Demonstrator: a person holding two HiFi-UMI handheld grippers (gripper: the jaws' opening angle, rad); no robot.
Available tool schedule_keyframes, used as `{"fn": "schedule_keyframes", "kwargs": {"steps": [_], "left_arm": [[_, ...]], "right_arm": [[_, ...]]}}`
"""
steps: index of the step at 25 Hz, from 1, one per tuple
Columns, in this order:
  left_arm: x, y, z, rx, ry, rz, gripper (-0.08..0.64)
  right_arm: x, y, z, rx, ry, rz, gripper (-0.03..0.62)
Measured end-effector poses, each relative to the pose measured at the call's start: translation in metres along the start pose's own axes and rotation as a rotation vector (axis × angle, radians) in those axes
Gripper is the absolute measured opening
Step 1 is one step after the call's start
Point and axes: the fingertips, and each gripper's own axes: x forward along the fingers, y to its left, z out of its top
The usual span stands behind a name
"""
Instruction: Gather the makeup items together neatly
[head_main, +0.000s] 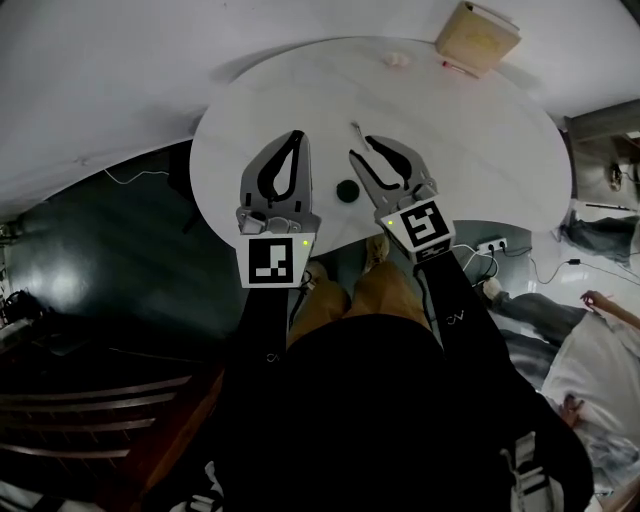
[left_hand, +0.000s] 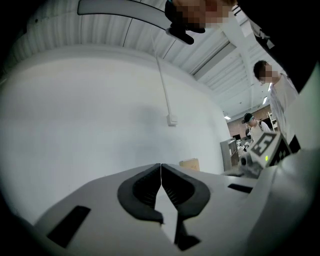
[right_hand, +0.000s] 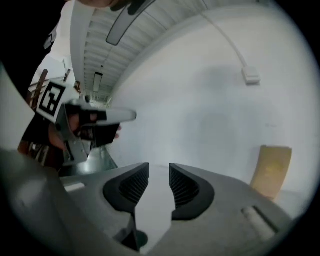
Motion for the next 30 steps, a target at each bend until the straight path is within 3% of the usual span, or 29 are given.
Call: {"fn": "schedule_keyframes", "kwargs": {"steps": [4,8,13,14,15,16,21,26,30], "left_arm": [[-0.012,-0.010,-0.016,-0.025,0.032,-0.008,0.009],[-0.024,-0.010,-0.030,-0.028,0.071,-0.001,0.009],[-0.032,-0.015,-0.037,-0.027,0.089,-0.008,0.009],[-0.034,-0.017,-0.038,-0.028,0.092,-0.009,0.009],[-0.036,-0.017,-0.038,-0.030,0.093,-0.009,0.009],[-0.037,-0.018,-0.039,-0.033,0.093,-0.008,0.009],[-0.040,-0.018,-0.037,-0.039,0.086,-0.003,0.009],[-0.035,-0.018,-0.034,-0.027,0.066,-0.009,0.009],[-0.030,-0.021,-0.027,-0.033,0.041,-0.020,0.009]], "right_arm": [[0.014,0.039,-0.094,0.036,0.222,0.134,0.169],[0.016,0.060,-0.163,0.045,0.389,0.179,0.169],[0.018,0.070,-0.223,-0.154,0.572,0.193,0.168],[0.018,0.068,-0.227,-0.184,0.588,0.171,0.090],[0.019,0.066,-0.226,-0.198,0.590,0.154,0.031],[0.020,0.065,-0.223,-0.197,0.584,0.146,0.020],[0.019,0.063,-0.202,-0.160,0.520,0.129,0.017],[0.009,0.035,-0.136,-0.001,0.337,0.004,0.017],[-0.004,0.013,-0.074,0.025,0.187,-0.072,0.017]]}}
